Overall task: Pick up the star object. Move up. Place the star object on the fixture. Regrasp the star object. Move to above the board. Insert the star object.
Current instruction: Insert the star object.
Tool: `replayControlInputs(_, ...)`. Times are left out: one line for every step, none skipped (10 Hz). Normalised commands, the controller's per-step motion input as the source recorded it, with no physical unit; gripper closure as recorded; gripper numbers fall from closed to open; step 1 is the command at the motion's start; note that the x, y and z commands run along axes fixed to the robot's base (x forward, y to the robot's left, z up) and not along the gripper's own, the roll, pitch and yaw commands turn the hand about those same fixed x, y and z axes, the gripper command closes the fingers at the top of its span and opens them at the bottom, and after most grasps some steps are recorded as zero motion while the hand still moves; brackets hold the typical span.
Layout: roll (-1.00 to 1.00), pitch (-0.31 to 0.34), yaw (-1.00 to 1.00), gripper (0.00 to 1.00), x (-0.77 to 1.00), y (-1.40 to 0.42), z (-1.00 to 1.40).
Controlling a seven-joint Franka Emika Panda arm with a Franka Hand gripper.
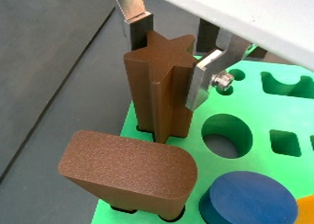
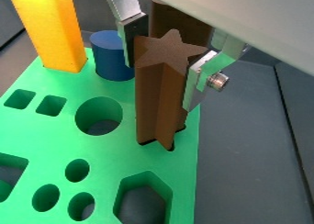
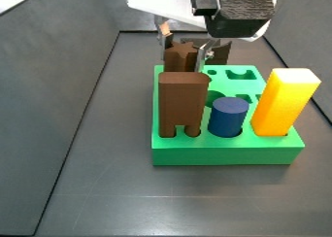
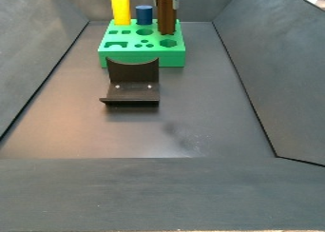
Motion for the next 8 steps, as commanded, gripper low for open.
replayControlInputs(0.00, 0.000, 0.00, 1.00, -0.04, 0.00, -0.25)
replayControlInputs(0.00, 0.000, 0.01, 1.00, -0.08, 0.00, -0.29)
replayControlInputs(-0.03, -0.003, 0.32, 1.00, 0.00, 0.00, -0.80)
replayControlInputs(-0.08, -0.004, 0.29, 1.00, 0.00, 0.00, -0.95)
replayControlInputs(0.00, 0.000, 0.16, 1.00, 0.00, -0.03, -1.00)
replayControlInputs(0.01, 0.000, 0.15, 1.00, 0.05, -0.06, -1.00)
replayControlInputs(0.01, 0.000, 0.15, 1.00, 0.07, -0.04, -1.00)
replayControlInputs(0.01, 0.000, 0.09, 1.00, 0.14, -0.09, -1.00)
